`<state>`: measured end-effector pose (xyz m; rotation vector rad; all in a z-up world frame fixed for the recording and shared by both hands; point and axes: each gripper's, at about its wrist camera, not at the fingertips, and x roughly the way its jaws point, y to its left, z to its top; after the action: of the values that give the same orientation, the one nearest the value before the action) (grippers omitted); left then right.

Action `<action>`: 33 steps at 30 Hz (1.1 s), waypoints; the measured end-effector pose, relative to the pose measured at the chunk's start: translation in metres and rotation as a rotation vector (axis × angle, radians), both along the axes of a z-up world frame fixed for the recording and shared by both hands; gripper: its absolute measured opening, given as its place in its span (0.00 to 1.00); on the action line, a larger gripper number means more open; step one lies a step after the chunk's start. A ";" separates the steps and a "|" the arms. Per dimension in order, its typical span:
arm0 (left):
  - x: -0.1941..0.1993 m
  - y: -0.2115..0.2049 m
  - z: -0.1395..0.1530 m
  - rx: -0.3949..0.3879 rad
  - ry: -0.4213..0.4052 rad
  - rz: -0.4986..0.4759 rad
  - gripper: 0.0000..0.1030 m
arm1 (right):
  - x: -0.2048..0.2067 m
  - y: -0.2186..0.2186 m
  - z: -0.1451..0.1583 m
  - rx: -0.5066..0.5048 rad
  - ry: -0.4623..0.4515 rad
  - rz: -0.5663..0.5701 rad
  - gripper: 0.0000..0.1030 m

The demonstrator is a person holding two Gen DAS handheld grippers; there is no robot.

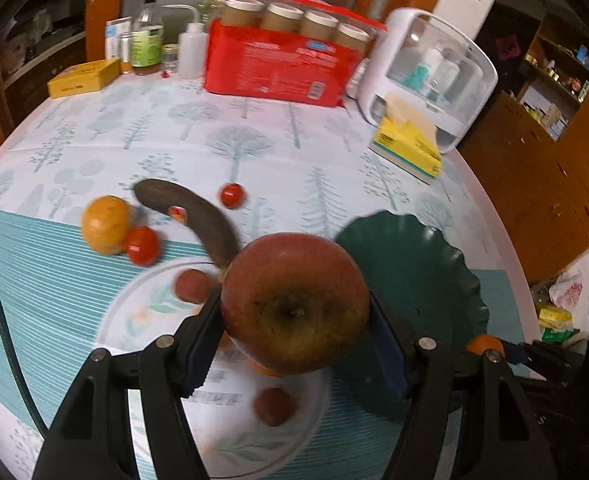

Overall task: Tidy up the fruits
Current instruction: 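Carry the mandarin and apple onto the green plate and open both grippers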

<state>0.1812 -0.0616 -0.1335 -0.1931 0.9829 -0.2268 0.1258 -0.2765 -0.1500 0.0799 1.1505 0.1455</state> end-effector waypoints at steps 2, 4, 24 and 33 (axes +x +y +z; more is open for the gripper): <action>0.000 -0.017 -0.003 0.003 0.009 -0.027 0.65 | 0.003 -0.010 -0.004 0.006 0.000 -0.005 0.44; 0.001 -0.031 -0.008 0.003 0.027 -0.053 0.65 | 0.006 -0.019 -0.010 0.014 -0.005 -0.010 0.44; 0.005 -0.105 -0.052 0.100 0.165 -0.229 0.66 | 0.020 -0.050 -0.034 0.091 -0.026 -0.033 0.46; -0.001 -0.085 -0.039 0.077 0.119 -0.173 0.78 | 0.013 -0.050 -0.022 0.065 -0.072 -0.050 0.64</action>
<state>0.1800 -0.1469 -0.1722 -0.0515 1.1255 -0.3385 0.1383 -0.3262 -0.1725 0.1595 1.0712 0.1406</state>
